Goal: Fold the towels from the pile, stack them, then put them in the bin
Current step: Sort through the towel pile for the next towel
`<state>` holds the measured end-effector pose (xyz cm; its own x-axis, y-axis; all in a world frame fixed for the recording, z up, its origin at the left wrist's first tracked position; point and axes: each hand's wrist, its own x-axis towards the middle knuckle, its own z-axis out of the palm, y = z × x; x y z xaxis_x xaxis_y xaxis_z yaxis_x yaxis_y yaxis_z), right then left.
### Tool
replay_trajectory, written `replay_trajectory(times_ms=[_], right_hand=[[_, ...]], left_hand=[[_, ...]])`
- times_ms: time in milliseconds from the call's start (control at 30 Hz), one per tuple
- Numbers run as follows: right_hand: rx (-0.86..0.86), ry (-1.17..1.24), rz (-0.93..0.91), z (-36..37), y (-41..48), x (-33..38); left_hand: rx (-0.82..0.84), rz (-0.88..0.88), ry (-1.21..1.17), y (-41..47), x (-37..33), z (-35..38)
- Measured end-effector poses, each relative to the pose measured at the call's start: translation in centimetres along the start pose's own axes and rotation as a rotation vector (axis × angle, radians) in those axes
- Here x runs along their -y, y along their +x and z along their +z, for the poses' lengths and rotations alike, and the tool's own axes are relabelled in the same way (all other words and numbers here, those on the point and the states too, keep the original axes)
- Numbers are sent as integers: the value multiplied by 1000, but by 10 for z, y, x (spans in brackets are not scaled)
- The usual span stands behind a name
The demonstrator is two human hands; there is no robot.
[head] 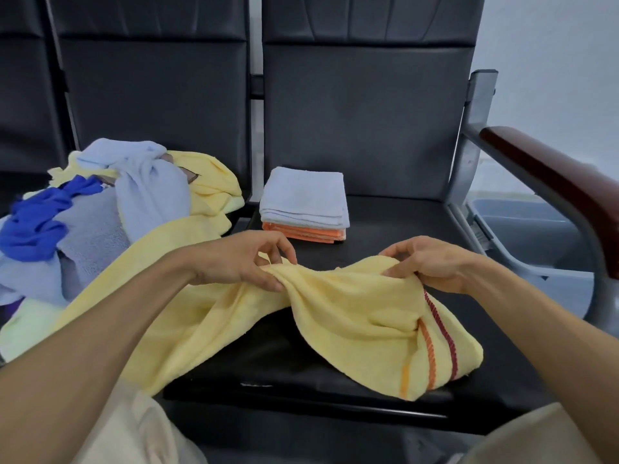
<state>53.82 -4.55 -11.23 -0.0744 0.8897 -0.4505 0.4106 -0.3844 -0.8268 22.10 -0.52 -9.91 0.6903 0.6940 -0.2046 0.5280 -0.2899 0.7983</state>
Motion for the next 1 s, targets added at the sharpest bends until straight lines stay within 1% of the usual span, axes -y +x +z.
replay_trajectory(times_ms=[100, 200, 233, 333, 400, 433, 500, 567, 633, 700, 800, 867, 933, 1000], right_hand=[[-12, -1, -2, -6, -1, 1], [-57, -130, 17, -6, -2, -2], [-64, -193, 35, -5, -2, -3], [-47, -380, 112, 0, -4, -3], [-53, -423, 138, 2, -4, -4], [-72, -404, 132, 2, -4, -4], [-124, -243, 77, -1, -2, -4], [-162, 17, -16, -4, -3, -2], [-162, 232, -90, -7, -7, 2], [-172, 377, -139, -9, -9, 6], [-288, 547, -193, -10, -7, 6], [-338, 651, -212, -11, -5, 4], [-352, 697, -238, -12, -3, 2], [-366, 710, -269, -12, -2, 1]], left_hand=[[-57, -3, 10, 0, -4, -1], [-105, -13, 38, 3, -5, 1], [-137, -10, 92, 4, -4, 2], [-284, 15, 381, 8, 5, 1], [-373, 57, 507, 9, 10, -1], [-432, 80, 535, 9, 11, -3], [-582, 92, 517, 7, 9, -4], [-686, 81, 413, 5, 4, -4], [-696, 63, 322, 5, -1, -2], [-681, 26, 182, 6, -3, -1], [-704, -17, -11, 9, -4, -2], [-762, -23, -114, 10, -5, -3], [-829, -35, -188, 11, -6, -4], [-836, -48, -230, 11, -5, -5]])
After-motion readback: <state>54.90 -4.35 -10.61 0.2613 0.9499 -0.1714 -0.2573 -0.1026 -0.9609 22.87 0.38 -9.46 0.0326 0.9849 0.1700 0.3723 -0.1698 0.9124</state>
